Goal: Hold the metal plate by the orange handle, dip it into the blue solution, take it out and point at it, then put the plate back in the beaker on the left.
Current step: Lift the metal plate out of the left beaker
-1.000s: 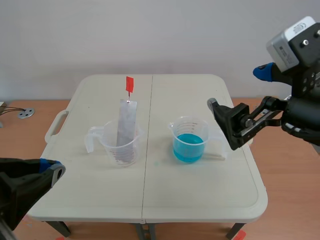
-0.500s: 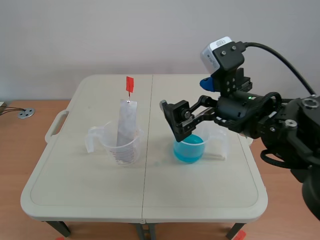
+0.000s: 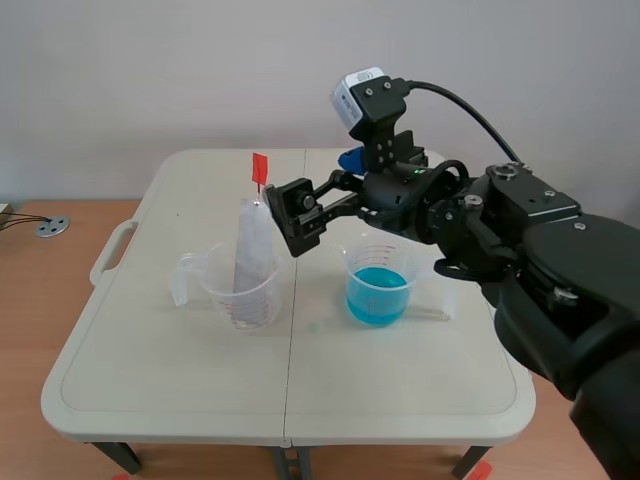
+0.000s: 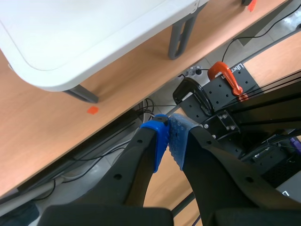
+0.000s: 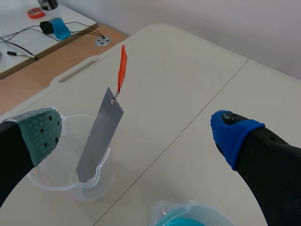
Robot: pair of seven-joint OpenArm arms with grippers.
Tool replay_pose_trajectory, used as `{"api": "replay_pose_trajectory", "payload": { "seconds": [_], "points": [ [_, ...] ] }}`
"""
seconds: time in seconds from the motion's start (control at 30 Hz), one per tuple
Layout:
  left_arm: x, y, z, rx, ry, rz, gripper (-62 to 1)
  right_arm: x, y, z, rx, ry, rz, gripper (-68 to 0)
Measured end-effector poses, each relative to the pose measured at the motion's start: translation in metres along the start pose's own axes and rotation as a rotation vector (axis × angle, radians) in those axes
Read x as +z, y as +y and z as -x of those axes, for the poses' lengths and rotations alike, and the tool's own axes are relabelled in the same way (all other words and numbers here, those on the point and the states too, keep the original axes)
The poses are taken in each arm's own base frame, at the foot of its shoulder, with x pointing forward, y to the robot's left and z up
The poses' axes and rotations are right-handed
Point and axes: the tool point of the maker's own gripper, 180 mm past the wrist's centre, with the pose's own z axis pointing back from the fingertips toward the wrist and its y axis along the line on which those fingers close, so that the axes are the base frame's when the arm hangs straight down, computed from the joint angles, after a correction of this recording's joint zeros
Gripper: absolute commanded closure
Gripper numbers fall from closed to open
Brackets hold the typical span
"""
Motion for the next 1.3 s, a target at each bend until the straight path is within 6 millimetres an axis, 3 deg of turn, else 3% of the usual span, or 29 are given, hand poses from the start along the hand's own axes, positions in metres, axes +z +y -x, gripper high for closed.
{"api": "replay_pose_trajectory", "payload": {
  "seconds": [0.13, 0.7, 1.07, 1.3],
  "points": [
    [0.000, 0.000, 0.000, 0.000, 0.000, 0.000, -1.2, -0.014, 0.011, -0.004, -0.012, 0.001, -0.032, -66.3],
    [0.000, 0.000, 0.005, -0.020, 0.030, 0.001, -1.2, -0.062, 0.017, -0.008, -0.088, 0.038, -0.080, -66.3],
    [0.000, 0.000, 0.005, -0.020, 0.030, 0.001, -1.2, -0.076, 0.024, -0.001, -0.121, 0.073, -0.096, -66.2],
    [0.000, 0.000, 0.005, -0.021, 0.031, 0.001, -1.2, -0.076, 0.024, -0.001, -0.122, 0.072, -0.096, -48.3]
  ]
}}
